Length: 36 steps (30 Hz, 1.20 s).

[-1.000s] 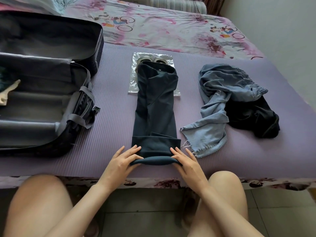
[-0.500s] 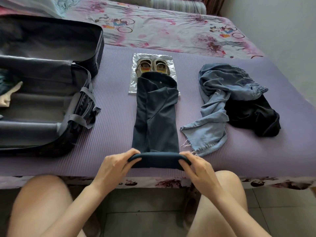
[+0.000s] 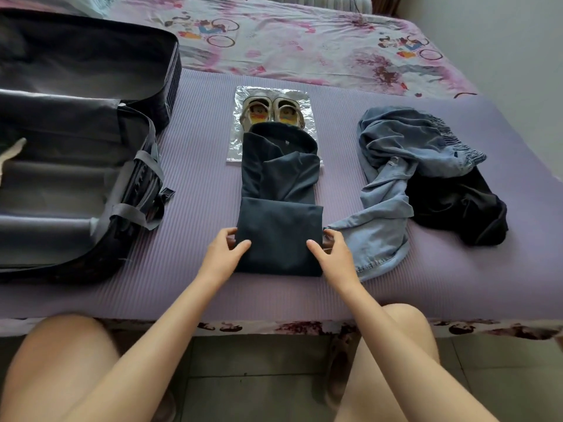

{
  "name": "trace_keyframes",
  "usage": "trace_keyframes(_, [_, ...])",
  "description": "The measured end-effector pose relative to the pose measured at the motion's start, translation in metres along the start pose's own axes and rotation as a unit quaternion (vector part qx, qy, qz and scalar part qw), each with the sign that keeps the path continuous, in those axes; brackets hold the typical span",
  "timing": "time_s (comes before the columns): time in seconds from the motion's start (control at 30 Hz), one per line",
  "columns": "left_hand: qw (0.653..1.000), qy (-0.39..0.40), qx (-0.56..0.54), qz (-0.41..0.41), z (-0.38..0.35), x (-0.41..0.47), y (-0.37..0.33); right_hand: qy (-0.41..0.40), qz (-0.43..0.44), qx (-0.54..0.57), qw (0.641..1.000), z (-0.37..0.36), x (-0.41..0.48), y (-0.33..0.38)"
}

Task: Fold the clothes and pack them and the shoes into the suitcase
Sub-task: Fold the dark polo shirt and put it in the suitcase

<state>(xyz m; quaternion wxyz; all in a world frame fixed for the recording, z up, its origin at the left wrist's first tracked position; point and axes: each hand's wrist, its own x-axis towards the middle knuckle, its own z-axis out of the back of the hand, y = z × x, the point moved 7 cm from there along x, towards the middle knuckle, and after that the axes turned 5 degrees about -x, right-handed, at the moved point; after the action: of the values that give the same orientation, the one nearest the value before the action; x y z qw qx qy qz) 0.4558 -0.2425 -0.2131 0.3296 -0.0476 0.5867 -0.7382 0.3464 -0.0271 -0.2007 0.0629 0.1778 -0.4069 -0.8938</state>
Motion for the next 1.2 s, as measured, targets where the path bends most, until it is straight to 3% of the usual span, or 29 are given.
trace_keyframes(0.3, [0.997,-0.073,-0.005,-0.041,0.014,-0.037,0.006,-0.049,0.039,-0.004,0.998,0.004,-0.028,0.000])
trace_keyframes(0.53, [0.996,-0.082,0.015,-0.042,0.016,-0.058,0.017,-0.024,0.011,0.028,0.999,-0.002,-0.043,-0.017])
trace_keyframes(0.7, [0.996,-0.066,0.030,-0.053,0.013,-0.070,0.025,-0.028,0.034,-0.019,0.999,0.004,-0.056,-0.023])
trace_keyframes(0.77, [0.990,-0.086,0.067,-0.091,0.014,-0.074,0.029,-0.052,0.076,-0.077,0.993,0.005,-0.062,-0.023])
trace_keyframes(0.83, [0.969,-0.099,0.133,-0.183,0.014,-0.077,0.019,-0.066,0.168,-0.120,0.976,0.003,-0.068,-0.011])
trace_keyframes(0.93, [0.916,-0.017,0.256,-0.309,-0.003,-0.078,0.004,-0.003,0.301,-0.244,0.922,-0.014,-0.075,0.008])
trace_keyframes(1.03, [0.878,0.085,0.369,-0.292,-0.020,-0.067,0.012,0.066,0.300,-0.351,0.885,-0.030,-0.066,0.000])
trace_keyframes(1.2, [0.872,0.105,0.385,-0.283,-0.016,-0.049,0.021,0.086,0.293,-0.313,0.899,-0.029,-0.050,-0.017])
